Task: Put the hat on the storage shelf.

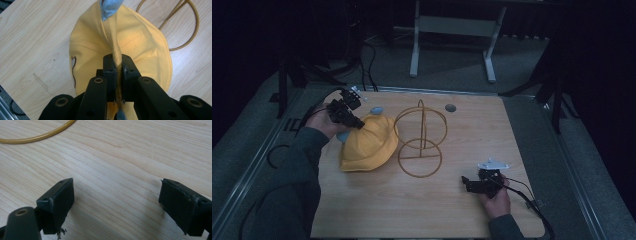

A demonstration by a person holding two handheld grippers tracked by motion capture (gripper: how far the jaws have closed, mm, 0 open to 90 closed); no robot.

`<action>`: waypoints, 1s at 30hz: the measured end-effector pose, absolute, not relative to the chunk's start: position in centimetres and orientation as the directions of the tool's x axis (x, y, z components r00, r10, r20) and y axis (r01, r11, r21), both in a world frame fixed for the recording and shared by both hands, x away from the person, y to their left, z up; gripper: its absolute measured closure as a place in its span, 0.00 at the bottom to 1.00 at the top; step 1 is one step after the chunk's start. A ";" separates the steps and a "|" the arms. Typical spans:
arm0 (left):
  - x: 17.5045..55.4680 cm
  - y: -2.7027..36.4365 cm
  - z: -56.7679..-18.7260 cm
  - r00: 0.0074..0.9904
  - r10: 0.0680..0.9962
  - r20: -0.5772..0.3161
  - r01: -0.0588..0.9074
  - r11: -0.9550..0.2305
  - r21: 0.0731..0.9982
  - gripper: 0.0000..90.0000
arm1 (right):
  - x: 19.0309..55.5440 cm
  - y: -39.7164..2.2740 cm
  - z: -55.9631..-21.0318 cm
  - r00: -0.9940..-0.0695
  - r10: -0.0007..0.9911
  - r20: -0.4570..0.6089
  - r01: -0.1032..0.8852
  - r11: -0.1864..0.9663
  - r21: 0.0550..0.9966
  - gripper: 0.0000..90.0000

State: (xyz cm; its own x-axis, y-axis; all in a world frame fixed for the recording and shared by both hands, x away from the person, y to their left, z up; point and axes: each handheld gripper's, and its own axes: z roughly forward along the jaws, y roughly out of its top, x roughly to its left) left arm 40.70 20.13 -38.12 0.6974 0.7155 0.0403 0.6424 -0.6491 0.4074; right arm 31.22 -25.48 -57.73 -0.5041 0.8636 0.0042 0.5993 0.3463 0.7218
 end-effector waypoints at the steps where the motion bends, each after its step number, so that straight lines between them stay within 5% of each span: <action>1: 40.7 20.1 -38.0 0.698 0.715 0.040 0.642 -0.649 0.409 0.94 | 31.2 -25.5 -57.7 -0.505 0.863 0.004 0.598 0.347 0.722 0.14; 30: 40.5 21.0 -36.9 0.696 0.717 0.046 0.635 -0.644 0.426 0.94 | 31.2 -25.5 -57.7 -0.504 0.864 0.004 0.599 0.346 0.722 0.14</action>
